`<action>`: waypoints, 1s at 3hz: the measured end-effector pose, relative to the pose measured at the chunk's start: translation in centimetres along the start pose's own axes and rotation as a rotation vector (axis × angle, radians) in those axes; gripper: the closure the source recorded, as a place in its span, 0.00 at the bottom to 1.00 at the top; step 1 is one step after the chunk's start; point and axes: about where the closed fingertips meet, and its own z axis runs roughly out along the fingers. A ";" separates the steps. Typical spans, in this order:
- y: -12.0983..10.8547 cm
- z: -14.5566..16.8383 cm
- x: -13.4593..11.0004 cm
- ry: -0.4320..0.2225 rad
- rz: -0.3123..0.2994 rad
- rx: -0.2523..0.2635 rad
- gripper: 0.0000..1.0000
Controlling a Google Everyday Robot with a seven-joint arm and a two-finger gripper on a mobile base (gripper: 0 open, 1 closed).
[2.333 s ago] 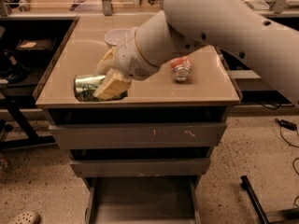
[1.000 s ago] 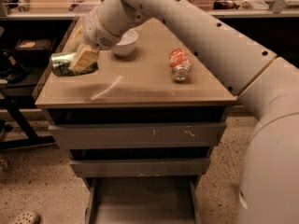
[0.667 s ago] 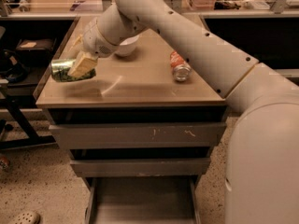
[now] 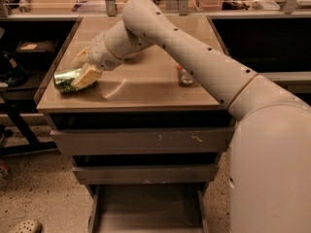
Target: Pick green can from bottom drawer and place on counter
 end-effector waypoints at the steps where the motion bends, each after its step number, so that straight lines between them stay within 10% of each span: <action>1: 0.0 0.0 0.0 0.000 0.000 0.000 0.82; 3: 0.0 0.0 0.0 0.000 0.000 0.000 0.35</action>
Offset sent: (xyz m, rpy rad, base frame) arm 0.0001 0.0000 -0.0004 0.0000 0.0002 0.0002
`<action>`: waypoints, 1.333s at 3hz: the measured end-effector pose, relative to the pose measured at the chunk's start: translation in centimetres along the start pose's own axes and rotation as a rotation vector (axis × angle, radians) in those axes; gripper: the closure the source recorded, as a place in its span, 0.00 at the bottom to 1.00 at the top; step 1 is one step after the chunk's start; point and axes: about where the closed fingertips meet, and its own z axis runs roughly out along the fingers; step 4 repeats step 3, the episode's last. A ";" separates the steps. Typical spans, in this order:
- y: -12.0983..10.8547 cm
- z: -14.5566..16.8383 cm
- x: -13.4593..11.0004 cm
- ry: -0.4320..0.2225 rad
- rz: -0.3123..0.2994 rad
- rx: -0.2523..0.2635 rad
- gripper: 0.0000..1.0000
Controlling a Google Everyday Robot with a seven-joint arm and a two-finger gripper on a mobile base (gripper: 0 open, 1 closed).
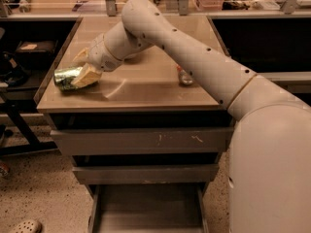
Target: Pick green can from bottom drawer and place on counter
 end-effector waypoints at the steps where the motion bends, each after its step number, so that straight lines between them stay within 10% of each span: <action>1: 0.0 0.0 0.0 0.000 0.000 0.000 0.12; 4: 0.0 0.0 0.0 0.000 0.000 0.000 0.00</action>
Offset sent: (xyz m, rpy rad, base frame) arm 0.0000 0.0000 0.0000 0.0000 0.0000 0.0001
